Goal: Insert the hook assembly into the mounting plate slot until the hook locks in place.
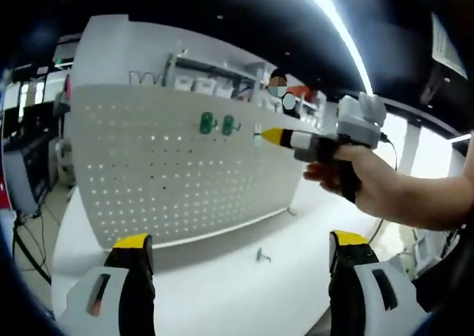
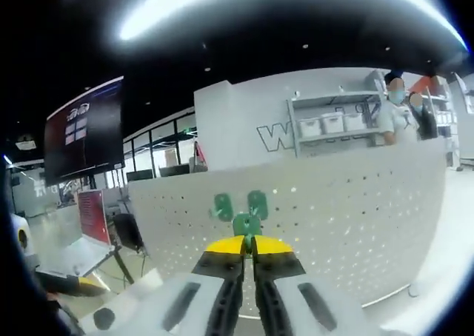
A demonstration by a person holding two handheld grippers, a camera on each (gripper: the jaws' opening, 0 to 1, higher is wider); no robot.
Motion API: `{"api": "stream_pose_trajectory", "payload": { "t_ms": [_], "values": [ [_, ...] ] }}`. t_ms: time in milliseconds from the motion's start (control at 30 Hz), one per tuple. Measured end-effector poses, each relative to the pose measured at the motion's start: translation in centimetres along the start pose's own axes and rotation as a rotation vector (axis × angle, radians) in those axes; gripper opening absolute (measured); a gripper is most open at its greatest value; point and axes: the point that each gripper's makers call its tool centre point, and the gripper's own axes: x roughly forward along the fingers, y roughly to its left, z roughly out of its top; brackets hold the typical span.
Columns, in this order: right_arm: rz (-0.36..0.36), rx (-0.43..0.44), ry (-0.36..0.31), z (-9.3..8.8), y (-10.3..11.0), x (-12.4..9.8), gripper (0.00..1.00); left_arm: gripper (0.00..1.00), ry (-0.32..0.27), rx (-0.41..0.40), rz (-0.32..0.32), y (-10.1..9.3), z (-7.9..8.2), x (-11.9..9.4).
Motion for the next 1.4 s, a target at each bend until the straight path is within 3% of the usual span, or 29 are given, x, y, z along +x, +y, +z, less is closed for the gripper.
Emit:
{"api": "stream_pose_trajectory", "payload": {
  "t_ms": [533, 1033, 1400],
  "values": [
    [-0.079, 0.001, -0.096, 2.9, -3.8, 3.9, 0.00, 1.00, 0.015, -0.015, 0.001, 0.1, -1.0, 0.3],
    [-0.084, 0.010, -0.094, 1.6, -4.8, 5.7, 0.00, 0.98, 0.040, -0.030, 0.028, 2.4, -1.3, 0.2],
    [-0.111, -0.035, -0.096, 0.8, -5.0, 5.8, 0.00, 0.96, 0.054, -0.045, 0.012, 2.0, -2.0, 0.9]
  ]
}}
